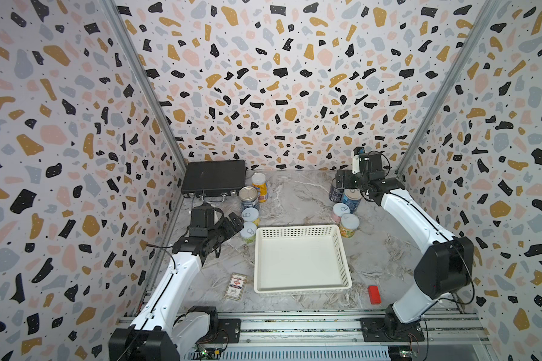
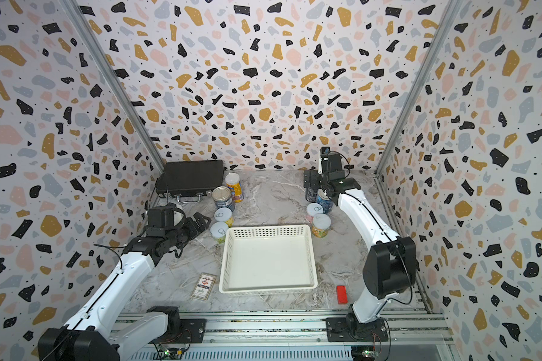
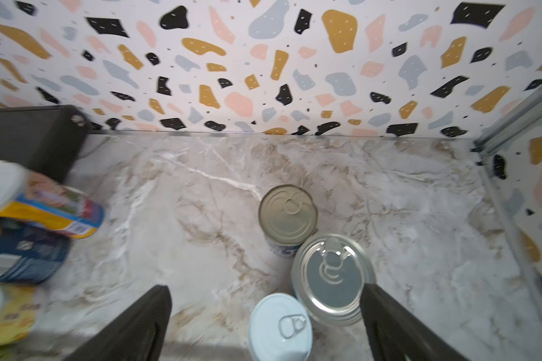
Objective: Put the canned food in the basket
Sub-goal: Pick up the canned food from the center of the board.
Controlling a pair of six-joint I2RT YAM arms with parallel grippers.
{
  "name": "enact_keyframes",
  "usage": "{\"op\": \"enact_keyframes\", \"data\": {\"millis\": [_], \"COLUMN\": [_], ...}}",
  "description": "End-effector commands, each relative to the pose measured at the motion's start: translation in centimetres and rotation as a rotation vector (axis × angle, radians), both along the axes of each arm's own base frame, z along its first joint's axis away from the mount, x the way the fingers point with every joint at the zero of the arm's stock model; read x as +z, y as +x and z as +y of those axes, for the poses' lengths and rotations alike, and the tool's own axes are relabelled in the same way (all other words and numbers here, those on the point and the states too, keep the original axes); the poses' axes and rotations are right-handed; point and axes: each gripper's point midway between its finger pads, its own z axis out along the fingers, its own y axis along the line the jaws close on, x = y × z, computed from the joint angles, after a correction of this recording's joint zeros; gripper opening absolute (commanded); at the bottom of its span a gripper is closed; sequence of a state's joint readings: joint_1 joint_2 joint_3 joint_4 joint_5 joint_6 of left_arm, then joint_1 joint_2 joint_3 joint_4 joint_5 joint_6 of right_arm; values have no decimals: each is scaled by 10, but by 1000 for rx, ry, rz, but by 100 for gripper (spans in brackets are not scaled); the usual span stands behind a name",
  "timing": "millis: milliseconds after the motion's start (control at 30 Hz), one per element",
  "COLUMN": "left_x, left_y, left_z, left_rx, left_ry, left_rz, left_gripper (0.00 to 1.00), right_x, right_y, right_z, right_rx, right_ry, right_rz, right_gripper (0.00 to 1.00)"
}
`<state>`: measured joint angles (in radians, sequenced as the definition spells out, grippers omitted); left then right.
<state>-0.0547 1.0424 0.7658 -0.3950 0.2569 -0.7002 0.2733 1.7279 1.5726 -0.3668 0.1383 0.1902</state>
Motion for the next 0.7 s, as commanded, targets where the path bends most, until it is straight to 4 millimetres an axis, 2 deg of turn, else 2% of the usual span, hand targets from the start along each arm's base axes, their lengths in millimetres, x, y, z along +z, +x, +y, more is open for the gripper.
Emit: {"op": "enact_keyframes", "data": {"millis": [0, 167, 333, 667], "left_x": [14, 10, 8, 8], "left_y": [8, 9, 10, 10], "left_z": [-1, 0, 0, -1], "left_rx": [0, 2, 2, 0], "left_ry": [-14, -12, -13, -17], "left_rz": [-45, -33, -24, -21], "left_gripper": [99, 100, 100, 100], "right_x": [-29, -58, -77, -69], "right_y": [7, 19, 24, 24], "right_z": [-37, -56, -56, -37], "right_rx": [-87, -121, -84, -3], "right_ry": [-194, -160, -59, 31], "right_rz": [107, 191, 239, 217], "right_gripper": [100, 100, 100, 100]}}
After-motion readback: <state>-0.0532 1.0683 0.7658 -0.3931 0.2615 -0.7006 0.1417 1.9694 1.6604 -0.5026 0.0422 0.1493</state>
